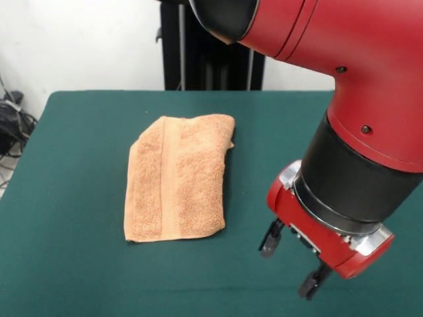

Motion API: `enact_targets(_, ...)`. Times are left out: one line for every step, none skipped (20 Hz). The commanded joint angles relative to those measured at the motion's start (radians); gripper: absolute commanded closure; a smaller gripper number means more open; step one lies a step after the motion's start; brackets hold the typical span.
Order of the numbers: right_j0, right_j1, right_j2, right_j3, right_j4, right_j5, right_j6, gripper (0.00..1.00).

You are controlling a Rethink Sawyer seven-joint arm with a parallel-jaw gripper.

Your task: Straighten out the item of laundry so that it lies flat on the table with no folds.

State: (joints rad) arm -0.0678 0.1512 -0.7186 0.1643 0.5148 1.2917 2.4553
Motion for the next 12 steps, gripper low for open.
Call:
enact_targets(0.004, -0.042, 0.181, 0.067, 0.006, 0.092, -0.474, 0.0)
enact_targets(0.004, -0.042, 0.181, 0.067, 0.004, 0.09, -0.475, 0.0)
enact_targets(0.004, -0.043, 0.182, 0.067, 0.0, 0.079, -0.465, 0.0)
enact_targets(0.005, -0.046, 0.185, 0.07, -0.002, 0.079, -0.462, 0.0)
enact_targets(0.009, -0.054, 0.194, 0.083, -0.01, 0.074, -0.463, 0.0)
enact_targets(0.01, -0.058, 0.197, 0.089, -0.013, 0.073, -0.464, 0.0)
enact_targets(0.015, -0.067, 0.207, 0.107, -0.022, 0.068, -0.467, 0.0)
enact_targets(0.019, -0.075, 0.214, 0.124, -0.03, 0.058, -0.469, 0.0)
enact_targets(0.023, -0.083, 0.22, 0.14, -0.038, 0.048, -0.471, 0.0)
enact_targets(0.028, -0.095, 0.229, 0.166, -0.052, 0.028, -0.474, 0.0)
enact_targets(0.028, -0.099, 0.232, 0.176, -0.058, 0.018, -0.477, 0.0)
enact_targets(0.032, -0.11, 0.239, 0.201, -0.071, 0.0, -0.482, 0.0)
